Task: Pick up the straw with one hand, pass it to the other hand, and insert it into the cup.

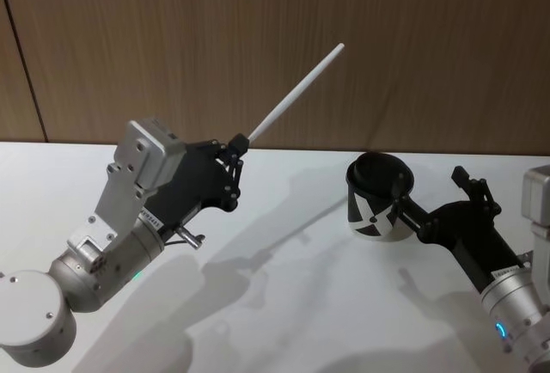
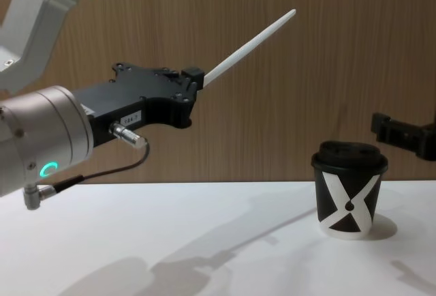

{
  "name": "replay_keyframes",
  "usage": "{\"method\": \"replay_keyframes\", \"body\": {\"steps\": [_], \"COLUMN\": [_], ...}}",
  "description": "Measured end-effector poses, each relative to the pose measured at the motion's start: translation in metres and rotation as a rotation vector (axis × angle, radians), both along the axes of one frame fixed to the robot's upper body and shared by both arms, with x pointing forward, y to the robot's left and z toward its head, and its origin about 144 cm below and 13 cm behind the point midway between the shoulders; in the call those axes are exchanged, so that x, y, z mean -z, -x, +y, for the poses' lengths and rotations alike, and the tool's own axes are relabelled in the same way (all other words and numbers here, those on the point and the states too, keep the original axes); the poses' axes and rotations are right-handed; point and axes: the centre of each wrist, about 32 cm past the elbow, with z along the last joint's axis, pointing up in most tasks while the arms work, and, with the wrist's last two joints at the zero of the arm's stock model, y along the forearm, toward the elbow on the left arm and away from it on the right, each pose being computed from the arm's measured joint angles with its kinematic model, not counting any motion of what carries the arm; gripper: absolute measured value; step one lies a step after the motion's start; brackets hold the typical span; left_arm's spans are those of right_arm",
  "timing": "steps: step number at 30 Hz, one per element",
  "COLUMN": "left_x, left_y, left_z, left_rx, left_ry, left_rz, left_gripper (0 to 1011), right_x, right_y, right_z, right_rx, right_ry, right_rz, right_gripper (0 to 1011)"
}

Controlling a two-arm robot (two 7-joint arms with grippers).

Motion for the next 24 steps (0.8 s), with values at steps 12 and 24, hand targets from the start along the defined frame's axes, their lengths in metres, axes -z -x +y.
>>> {"method": "replay_keyframes", "body": {"steps": [12, 24], "left_x": [-0.0016, -0.0036], "left_y": [-0.0062, -0.0090], "left_z": [-0.0061, -0.0088], "left_rx": [0.044, 0.069], "left_ry": [0.000, 0.003], "left_rz": [0.003, -0.003], "left_gripper": [0, 0], "right_x": [0.0000, 0.0000], "right_y": [0.0000, 0.0000], "right_z": [0.0000, 0.0000], "right_rx": [0.000, 0.000], "right_ry": [0.000, 0.000], "right_rz": [0.000, 0.000], "right_gripper": [1001, 1001]}}
